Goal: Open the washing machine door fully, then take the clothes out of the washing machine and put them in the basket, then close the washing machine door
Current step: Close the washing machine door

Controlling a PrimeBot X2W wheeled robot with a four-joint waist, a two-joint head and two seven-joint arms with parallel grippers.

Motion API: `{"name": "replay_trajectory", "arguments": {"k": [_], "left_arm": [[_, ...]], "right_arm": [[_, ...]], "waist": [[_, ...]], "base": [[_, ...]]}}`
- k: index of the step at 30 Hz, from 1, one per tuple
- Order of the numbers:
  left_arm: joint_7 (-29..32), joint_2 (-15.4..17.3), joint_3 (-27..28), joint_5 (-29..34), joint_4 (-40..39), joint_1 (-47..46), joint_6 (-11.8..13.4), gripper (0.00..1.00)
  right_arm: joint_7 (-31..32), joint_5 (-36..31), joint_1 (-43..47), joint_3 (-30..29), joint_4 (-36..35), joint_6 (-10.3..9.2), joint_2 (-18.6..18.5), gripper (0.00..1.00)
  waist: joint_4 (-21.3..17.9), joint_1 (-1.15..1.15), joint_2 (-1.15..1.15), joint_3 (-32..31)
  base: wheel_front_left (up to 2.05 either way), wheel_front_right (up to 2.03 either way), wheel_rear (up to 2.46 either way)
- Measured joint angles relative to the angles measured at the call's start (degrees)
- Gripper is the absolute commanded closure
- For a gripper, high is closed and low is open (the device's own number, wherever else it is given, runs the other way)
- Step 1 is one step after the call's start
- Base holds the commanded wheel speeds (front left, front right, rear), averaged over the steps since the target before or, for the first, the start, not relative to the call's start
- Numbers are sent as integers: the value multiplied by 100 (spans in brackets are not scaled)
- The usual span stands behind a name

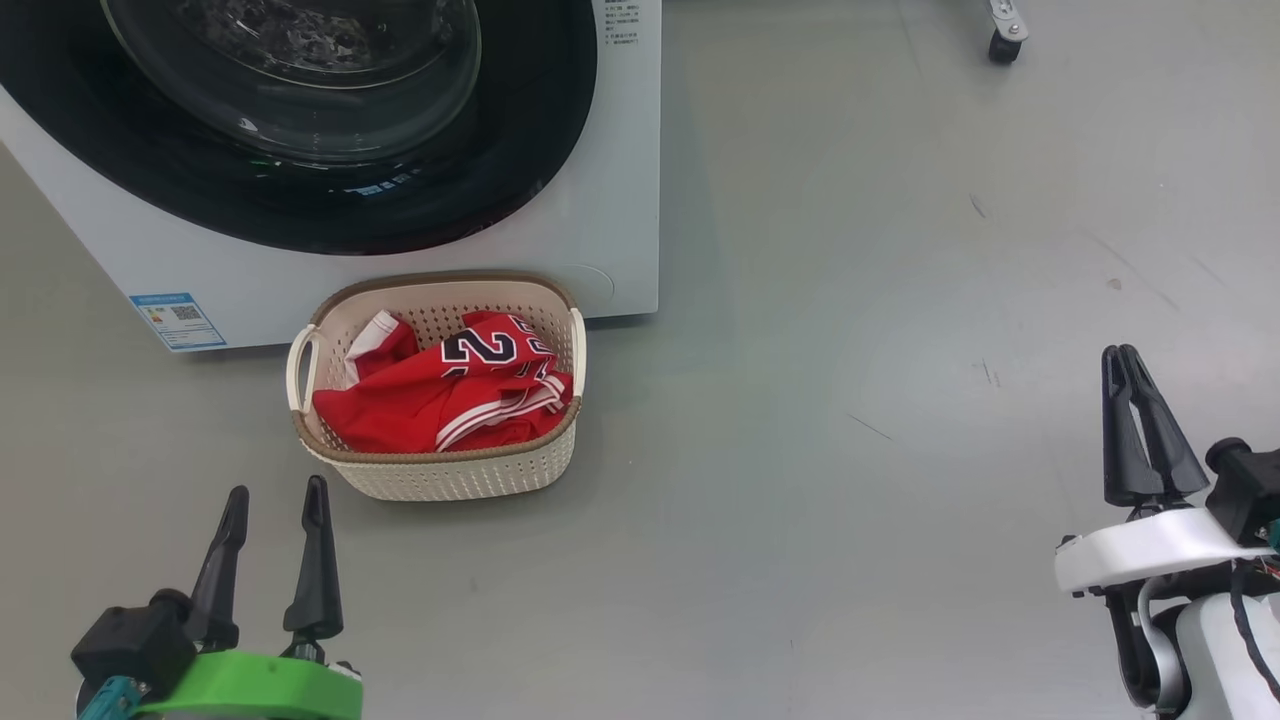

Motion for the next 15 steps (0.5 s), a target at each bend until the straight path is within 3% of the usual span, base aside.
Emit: {"name": "replay_trajectory", "arguments": {"k": [1, 4, 15], "left_arm": [[0, -1, 3, 0, 9, 18, 0, 0], [0, -9, -112, 0, 27, 23, 0, 0], [0, -55, 5, -10, 120, 60, -1, 0]], "right_arm": [[0, -38, 47, -31, -42, -20, 9, 3], [0, -42, 236, -193, -164, -103, 59, 0], [0, -123, 541, -294, -431, -105, 193, 0]], "waist": [[7, 0, 0, -5], [48, 0, 0, -13], [86, 0, 0, -31]], "base": [[0, 0, 0], [0, 0, 0], [0, 0, 0]]}}
